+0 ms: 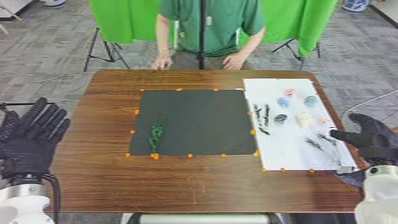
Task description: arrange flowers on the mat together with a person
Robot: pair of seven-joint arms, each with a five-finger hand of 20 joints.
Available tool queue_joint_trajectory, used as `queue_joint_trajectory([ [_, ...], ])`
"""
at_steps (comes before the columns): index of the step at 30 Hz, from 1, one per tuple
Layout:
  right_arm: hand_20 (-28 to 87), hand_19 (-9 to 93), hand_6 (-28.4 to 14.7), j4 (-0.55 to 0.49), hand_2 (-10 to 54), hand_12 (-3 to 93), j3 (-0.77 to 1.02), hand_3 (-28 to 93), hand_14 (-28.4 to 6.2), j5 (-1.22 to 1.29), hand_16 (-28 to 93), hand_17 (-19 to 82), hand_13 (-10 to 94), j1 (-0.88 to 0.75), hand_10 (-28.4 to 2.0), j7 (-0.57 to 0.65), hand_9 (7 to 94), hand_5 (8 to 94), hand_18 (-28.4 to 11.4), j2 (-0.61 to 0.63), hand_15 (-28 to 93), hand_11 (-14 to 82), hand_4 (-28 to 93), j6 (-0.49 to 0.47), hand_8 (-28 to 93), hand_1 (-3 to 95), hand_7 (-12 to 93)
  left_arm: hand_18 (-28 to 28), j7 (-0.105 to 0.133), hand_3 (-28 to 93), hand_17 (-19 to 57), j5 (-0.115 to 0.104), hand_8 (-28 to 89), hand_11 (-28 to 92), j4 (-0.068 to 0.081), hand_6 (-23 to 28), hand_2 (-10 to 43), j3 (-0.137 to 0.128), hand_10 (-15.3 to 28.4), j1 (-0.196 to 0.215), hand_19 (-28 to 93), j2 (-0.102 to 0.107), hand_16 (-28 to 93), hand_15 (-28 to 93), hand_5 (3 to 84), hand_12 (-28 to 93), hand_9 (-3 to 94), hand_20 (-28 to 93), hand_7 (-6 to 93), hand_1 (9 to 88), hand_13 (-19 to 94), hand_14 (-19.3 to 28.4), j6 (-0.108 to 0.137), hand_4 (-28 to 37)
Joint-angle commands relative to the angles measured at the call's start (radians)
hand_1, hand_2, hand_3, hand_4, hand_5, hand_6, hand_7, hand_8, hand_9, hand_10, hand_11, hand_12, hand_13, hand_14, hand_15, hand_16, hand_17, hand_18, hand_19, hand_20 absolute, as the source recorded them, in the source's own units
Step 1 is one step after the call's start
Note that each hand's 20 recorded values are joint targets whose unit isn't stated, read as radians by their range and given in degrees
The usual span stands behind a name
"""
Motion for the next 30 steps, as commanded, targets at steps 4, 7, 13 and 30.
queue_joint_trajectory([
  [4,11,50,-6.5,0.047,-8.9,21.1,-0.061,76,-17.2,-0.092,20,10,30,0.059,-19.1,0.107,42.5,45.1,-18.2,0.027,30,13.5,-22,-0.053,-9,25.8,16,16.0,0.007,77,-4.5,-0.002,-10,16,0.003,7.3,15.9,0.006,15.0,0.012,37,-0.01,-6,27,44.2,8,37.3,13,13.7,16.6,26,14.3,-0.003,-28.3],
  [7,13,55,-5.2,0.065,-9.5,24.9,-0.086,74,-16.2,-0.103,22,12,35,0.077,-18.2,0.127,48.7,52.0,-18.9,0.027,45,24.6,-24,-0.058,-11,26.9,19,16.0,0.006,78,-4.6,-0.003,-10,17,0.003,7.4,15.8,0.008,15.0,0.01,37,-0.008,-6,27,44.2,8,37.3,13,13.7,16.7,26,14.5,-0.002,-28.3],
  [13,17,61,-4.1,0.112,-9.5,30.7,-0.132,67,-16.7,-0.094,27,15,39,0.125,-17.5,0.161,52.6,57.0,-19.9,0.022,60,38.6,-28,-0.114,-11,30.6,21,16.1,0.002,78,-4.7,-0.001,-10,17,0.004,7.4,15.4,0.009,15.3,0.012,38,-0.013,-6,28,44.3,8,37.6,13,14.0,17.1,27,14.6,0.001,-28.3],
  [30,19,64,-1.4,0.141,-9.5,44.3,-0.193,72,-14.0,-0.043,31,20,49,0.177,-12.9,0.187,63.8,64.1,-19.1,0.013,63,32.7,-25,-0.164,4,49.3,39,16.3,-0.013,79,-5.0,0.004,-10,17,0.009,7.6,13.1,0.011,15.3,0.012,38,-0.015,-6,30,44.8,9,37.9,14,15.0,20.6,27,15.5,0.002,-28.3],
])
